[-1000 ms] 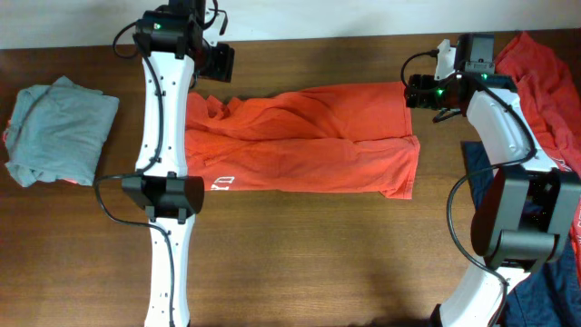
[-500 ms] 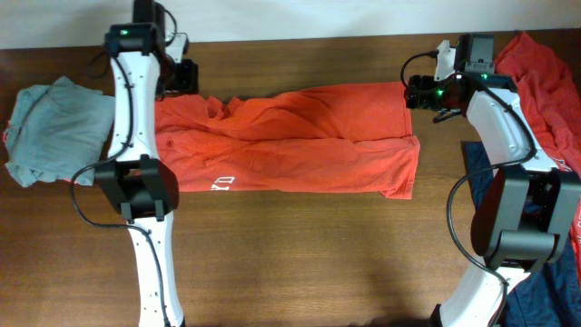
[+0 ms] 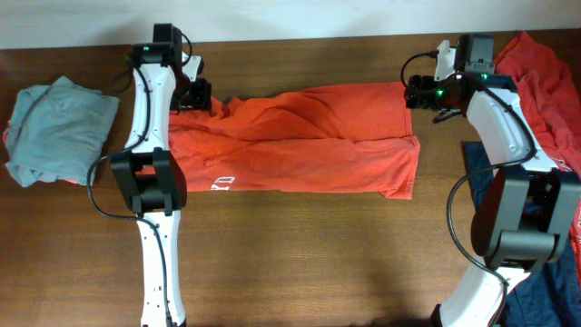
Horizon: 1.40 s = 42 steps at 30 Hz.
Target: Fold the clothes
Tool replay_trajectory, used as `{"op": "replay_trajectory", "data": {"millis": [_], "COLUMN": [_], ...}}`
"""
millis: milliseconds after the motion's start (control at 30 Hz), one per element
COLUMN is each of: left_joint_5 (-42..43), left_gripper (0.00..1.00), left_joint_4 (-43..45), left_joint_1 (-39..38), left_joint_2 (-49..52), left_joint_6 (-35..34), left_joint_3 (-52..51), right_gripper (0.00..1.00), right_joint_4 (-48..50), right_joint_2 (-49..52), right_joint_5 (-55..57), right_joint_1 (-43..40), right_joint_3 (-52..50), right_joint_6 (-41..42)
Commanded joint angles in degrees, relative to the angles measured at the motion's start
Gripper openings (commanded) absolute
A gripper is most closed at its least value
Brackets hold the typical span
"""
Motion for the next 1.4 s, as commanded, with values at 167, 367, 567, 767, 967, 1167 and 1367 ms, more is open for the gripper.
{"op": "replay_trajectory", "data": {"millis": [167,367,567,767,967,1167,1367], "left_joint_5": [0.63,0.61,0.48,1.09,1.07,-0.46,-4.76], "left_gripper": [0.02,0.00,0.00,0.00,0.00,0.00,0.00], "left_joint_4": [-0.09,-4.87,-13.14,-20.06,-20.06,-20.06,-20.06], "left_joint_1": [0.09,0.09,0.09,-0.07,-2.47,-4.20,-4.22], "left_joint_2": [-0.15,-0.15,-2.19,-2.73,-2.97,-7.65,-18.21], "left_joint_6": [0.96,0.94,0.04,-0.02,-1.44,-1.55,-2.14], "left_joint_3": [1.40,10.75,21.00,20.11,20.09,17.81,1.84], "right_gripper": [0.82,0.83,0.83,0.82,0.83,0.83,0.82], "right_joint_4": [0.13,0.13,0.15,0.17,-0.11,-0.48,-0.44], "right_joint_2": [0.04,0.04,0.04,0.04,0.04,0.04,0.04], "right_joint_5": [0.70,0.70,0.70,0.68,0.70,0.72,0.74], "right_joint_1": [0.57,0.57,0.57,0.57,0.57,0.57,0.57], "right_joint_3": [1.03,1.03,1.03,1.03,1.03,1.03,1.03], "right_joint_6": [-0.42,-0.42,-0.42,-0.42,-0.42,-0.44,-0.44]}}
